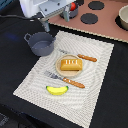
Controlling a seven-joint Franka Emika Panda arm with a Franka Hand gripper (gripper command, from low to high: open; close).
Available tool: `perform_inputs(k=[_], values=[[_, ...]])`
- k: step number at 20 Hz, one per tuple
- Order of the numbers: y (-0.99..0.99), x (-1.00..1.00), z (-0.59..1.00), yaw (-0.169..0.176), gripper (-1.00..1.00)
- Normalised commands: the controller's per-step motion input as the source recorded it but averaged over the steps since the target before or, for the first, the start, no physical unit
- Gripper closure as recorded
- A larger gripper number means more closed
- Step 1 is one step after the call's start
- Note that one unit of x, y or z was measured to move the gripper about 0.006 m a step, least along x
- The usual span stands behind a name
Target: Interact with the objects in diverse but meaningful ways.
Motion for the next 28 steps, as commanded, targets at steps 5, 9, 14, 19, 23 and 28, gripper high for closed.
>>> perform_inputs(k=[5, 9, 14, 19, 23, 28], values=[[-0.22, 0.75, 0.00, 0.011, -1.00], [-0.30, 0.74, 0.03, 0.009, -1.00], [-0.28, 0.67, 0.28, 0.017, -1.00], [-0.27, 0.64, 0.44, 0.009, -1.00], [-0.57, 0.42, 0.37, 0.034, -1.00], [-0.71, 0.28, 0.26, 0.068, -1.00]])
